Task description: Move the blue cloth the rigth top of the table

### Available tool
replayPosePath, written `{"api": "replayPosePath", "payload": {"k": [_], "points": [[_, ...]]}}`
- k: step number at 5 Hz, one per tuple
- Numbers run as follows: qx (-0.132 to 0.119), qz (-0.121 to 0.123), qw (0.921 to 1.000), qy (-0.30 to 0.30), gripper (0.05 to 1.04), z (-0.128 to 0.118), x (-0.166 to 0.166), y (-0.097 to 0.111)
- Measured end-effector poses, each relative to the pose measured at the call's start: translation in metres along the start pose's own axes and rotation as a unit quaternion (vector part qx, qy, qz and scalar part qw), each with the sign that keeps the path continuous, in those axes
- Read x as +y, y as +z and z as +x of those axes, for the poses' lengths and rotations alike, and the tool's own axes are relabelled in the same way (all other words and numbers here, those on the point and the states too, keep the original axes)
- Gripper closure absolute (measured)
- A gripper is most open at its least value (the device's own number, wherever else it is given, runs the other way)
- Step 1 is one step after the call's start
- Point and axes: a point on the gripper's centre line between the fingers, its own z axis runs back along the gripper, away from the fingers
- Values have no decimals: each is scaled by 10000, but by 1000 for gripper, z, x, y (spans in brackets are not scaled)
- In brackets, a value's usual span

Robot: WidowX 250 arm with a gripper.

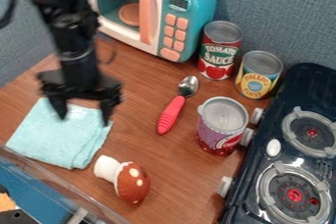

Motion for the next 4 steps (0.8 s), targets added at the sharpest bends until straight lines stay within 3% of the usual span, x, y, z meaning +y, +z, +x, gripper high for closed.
{"api": "replayPosePath", "payload": {"k": [2, 4], "points": [[-18, 288, 9979, 586, 84, -26, 42, -23], [-114, 403, 9949, 922, 84, -18, 54, -38]]}}
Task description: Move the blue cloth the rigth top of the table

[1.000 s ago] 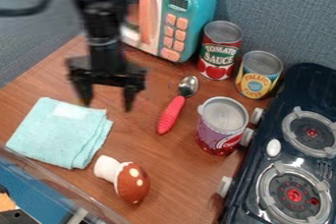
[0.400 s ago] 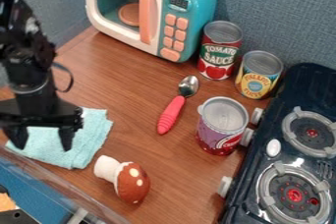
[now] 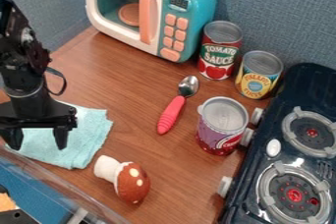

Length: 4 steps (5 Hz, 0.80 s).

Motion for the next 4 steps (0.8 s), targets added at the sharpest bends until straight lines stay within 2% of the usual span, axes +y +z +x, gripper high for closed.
{"api": "replayPosePath", "payload": {"k": [1, 2, 3, 4], "points": [[-9, 62, 9999, 86, 84, 9, -1, -12], [-10, 9, 9999, 104, 83, 12, -6, -23], [-29, 54, 9999, 99, 83, 15, -8, -25], [-96, 29, 9999, 110, 83, 28, -13, -26]]}}
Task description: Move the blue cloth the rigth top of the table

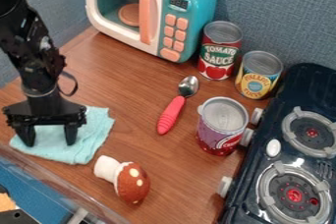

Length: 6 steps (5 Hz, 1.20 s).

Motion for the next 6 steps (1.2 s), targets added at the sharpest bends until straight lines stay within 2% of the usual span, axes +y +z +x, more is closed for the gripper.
{"api": "replayPosePath", "payload": {"k": [3, 6], "points": [[176, -331, 9962, 787, 82, 56, -16, -7], [189, -347, 9945, 965, 83, 119, -32, -11]]}}
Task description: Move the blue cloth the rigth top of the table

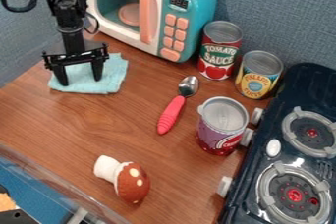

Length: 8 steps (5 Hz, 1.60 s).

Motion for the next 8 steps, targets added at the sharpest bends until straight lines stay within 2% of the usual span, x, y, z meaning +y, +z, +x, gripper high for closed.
{"api": "replayPosePath", "payload": {"k": [3, 5, 6, 7, 8], "points": [[-123, -41, 9999, 25, 83, 31, -12, 4], [-68, -112, 9999, -92, 85, 22, -12, 7], [-187, -252, 9994, -170, 85, 22, -15, 29], [-136, -154, 9994, -268, 85, 20, -13, 50], [-423, -335, 9980, -327, 85, 25, -14, 79]]}}
